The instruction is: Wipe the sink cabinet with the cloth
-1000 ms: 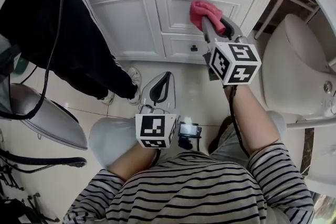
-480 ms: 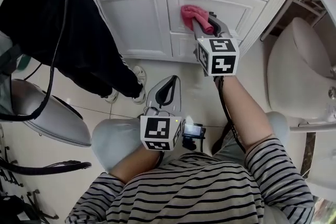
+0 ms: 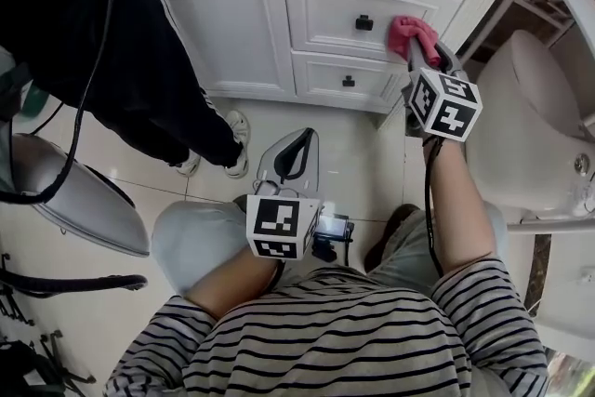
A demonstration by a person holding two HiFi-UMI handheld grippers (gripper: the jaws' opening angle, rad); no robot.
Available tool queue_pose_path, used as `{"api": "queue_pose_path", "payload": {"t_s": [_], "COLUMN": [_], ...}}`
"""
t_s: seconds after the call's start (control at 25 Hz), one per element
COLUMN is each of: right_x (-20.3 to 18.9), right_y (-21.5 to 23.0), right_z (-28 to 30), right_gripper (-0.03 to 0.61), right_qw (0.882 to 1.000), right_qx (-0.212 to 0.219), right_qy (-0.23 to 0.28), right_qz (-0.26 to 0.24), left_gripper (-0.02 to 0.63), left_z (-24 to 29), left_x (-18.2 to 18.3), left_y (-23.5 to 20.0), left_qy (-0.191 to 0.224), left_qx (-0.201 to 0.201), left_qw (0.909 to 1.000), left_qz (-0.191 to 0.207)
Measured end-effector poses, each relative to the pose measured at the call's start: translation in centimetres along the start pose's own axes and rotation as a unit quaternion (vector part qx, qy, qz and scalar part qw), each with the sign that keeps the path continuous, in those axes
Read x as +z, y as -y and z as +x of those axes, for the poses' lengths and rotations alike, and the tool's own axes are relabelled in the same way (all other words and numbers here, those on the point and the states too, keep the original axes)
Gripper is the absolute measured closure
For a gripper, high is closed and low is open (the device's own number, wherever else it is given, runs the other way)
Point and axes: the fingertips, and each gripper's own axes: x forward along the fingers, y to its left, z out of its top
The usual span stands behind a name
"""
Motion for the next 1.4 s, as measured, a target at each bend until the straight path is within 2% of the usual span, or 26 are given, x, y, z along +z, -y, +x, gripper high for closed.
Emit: {"api": "queue_pose_path", "payload": {"t_s": [0.16,0.24,0.28,0.36,0.52,0.6,0.68,0.76,0.84,0.96,1.08,1.2,1.28,1.32,1.4], "right_x": [-0.6,-1.0,-1.1,-1.5,-3.2,-4.1,-4.9,-5.7,-6.2,-6.7,-7.3,-8.2,-8.2,-7.9,-7.1], "right_y": [3.8,4.0,3.0,-1.2,-12.9,-17.2,-19.7,-19.7,-17.5,-11.4,-3.9,3.4,6.2,6.5,4.9], "right_z": [-3.0,-4.1,-4.3,-3.8,-0.1,2.3,4.6,6.0,6.4,5.2,2.4,-0.4,-2.1,-2.7,-3.3], "right_gripper": [0.486,0.486,0.486,0.486,0.485,0.485,0.485,0.486,0.485,0.485,0.485,0.485,0.486,0.486,0.486], "right_qw": [0.998,0.997,0.998,0.998,0.988,0.983,0.981,0.983,0.987,0.995,0.999,0.997,0.994,0.994,0.996], "right_qx": [-0.061,-0.065,-0.048,0.015,0.150,0.184,0.193,0.177,0.149,0.095,0.023,-0.059,-0.097,-0.102,-0.081], "right_qy": [-0.005,-0.007,-0.004,0.001,0.000,0.000,-0.004,-0.011,-0.018,-0.022,-0.024,-0.039,-0.043,-0.039,-0.026], "right_qz": [0.005,0.030,0.044,0.060,0.020,-0.009,-0.036,-0.055,-0.054,-0.036,-0.017,-0.004,0.010,0.021,0.033], "left_gripper": [0.620,0.620,0.620,0.620,0.620,0.620,0.620,0.620,0.620,0.620,0.620,0.620,0.620,0.620,0.620], "left_z": [-0.2,-0.3,-0.4,-0.5,-0.7,-0.6,-0.4,-0.3,-0.3,-0.2,0.0,0.0,-0.1,-0.2,-0.2], "left_x": [0.3,0.6,0.8,1.0,0.9,0.5,0.1,0.0,0.0,0.0,0.0,0.2,0.3,0.4,0.5], "left_y": [-0.2,-0.1,-0.1,-0.3,-1.1,-1.5,-1.7,-1.9,-2.1,-1.9,-1.2,-0.6,-0.4,-0.3,-0.1], "left_qy": [0.002,0.007,0.009,0.011,0.012,0.006,0.001,0.001,0.003,0.000,-0.002,0.000,0.001,0.002,0.004], "left_qx": [0.002,-0.001,-0.002,-0.003,0.005,0.009,0.011,0.013,0.012,0.007,-0.002,-0.007,-0.006,-0.006,-0.006], "left_qw": [1.0000,0.9999,0.9999,0.9998,0.9996,0.9996,0.9997,0.9997,0.9997,0.9997,0.9996,0.9996,0.9996,0.9996,0.9995], "left_qz": [-0.006,-0.010,-0.012,-0.017,-0.026,-0.024,-0.023,-0.021,-0.019,-0.025,-0.027,-0.027,-0.028,-0.028,-0.030]}}
